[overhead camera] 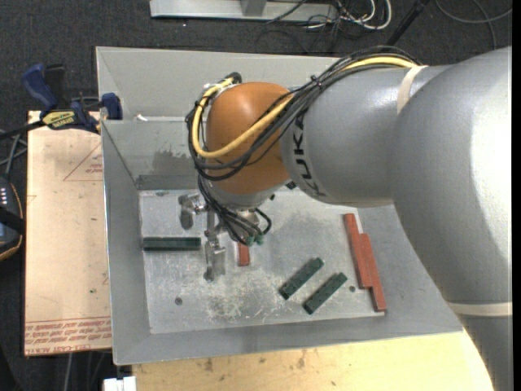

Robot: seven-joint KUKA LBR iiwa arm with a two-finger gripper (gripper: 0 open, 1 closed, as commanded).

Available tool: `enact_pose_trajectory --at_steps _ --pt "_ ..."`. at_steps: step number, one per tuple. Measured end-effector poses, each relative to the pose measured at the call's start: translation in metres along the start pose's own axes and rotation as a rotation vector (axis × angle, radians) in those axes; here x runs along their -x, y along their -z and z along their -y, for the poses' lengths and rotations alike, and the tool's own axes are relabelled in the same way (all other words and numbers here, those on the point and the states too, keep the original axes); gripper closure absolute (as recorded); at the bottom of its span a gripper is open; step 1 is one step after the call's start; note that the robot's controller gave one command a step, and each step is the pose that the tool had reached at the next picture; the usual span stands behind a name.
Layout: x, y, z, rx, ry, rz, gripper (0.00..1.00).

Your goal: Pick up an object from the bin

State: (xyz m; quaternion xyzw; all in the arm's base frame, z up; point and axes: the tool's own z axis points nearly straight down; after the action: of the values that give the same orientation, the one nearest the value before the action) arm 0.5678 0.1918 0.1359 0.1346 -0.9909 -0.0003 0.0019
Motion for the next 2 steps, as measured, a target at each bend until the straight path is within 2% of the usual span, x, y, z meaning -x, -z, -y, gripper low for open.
enact_pose_trajectory --at_steps 1,2 --pt "0.02 -0.009 0.049 0.001 0.057 0.01 0.0" --pt "0.029 -0.049 0.005 0.0 -0.161 0.007 0.0"
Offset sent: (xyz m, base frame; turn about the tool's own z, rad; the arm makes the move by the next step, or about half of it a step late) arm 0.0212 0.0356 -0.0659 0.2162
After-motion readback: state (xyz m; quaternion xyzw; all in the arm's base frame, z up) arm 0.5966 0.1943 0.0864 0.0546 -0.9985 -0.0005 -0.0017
